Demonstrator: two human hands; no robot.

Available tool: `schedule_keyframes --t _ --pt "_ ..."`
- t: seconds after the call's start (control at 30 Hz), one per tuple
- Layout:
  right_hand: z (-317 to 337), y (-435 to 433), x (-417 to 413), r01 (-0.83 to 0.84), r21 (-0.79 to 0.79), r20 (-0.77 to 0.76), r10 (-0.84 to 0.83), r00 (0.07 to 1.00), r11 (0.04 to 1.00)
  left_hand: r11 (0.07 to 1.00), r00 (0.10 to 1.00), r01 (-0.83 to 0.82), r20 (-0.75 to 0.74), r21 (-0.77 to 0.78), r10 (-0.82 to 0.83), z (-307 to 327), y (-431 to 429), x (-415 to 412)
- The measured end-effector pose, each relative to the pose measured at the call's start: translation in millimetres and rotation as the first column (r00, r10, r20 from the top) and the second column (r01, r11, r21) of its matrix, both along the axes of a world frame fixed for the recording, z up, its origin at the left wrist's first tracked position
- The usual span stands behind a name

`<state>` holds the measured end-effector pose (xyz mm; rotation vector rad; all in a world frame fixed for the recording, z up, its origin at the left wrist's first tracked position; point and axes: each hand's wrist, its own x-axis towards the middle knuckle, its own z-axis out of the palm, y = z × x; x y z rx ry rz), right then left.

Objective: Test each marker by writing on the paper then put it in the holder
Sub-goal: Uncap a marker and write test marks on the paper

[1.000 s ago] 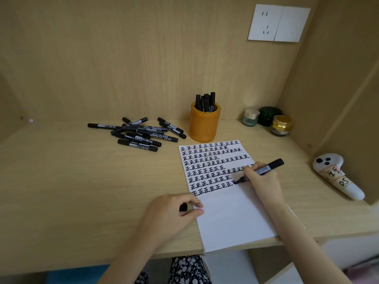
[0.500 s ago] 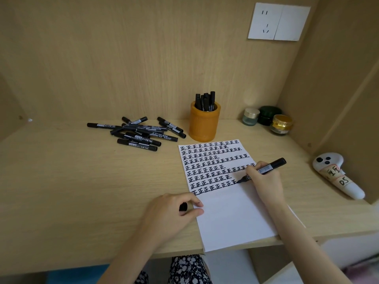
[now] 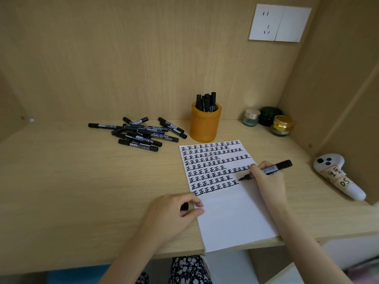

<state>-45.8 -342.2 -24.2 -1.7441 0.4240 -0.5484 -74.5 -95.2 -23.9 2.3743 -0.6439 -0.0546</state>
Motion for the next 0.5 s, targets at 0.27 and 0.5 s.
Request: schedule_keyframes --t 0.27,0.5 --pt "5 2 -5 -0.166 0.221 0.104 0.146 0.984 0.961 0.968 0.998 -0.037 -0.056 -0.247 0.024 -3 2 -1" --pt "22 35 -12 -0.408 0.39 0.154 0.378 0.913 0.826 0.818 0.962 -0.189 -0.269 -0.544 0.044 7 1 2"
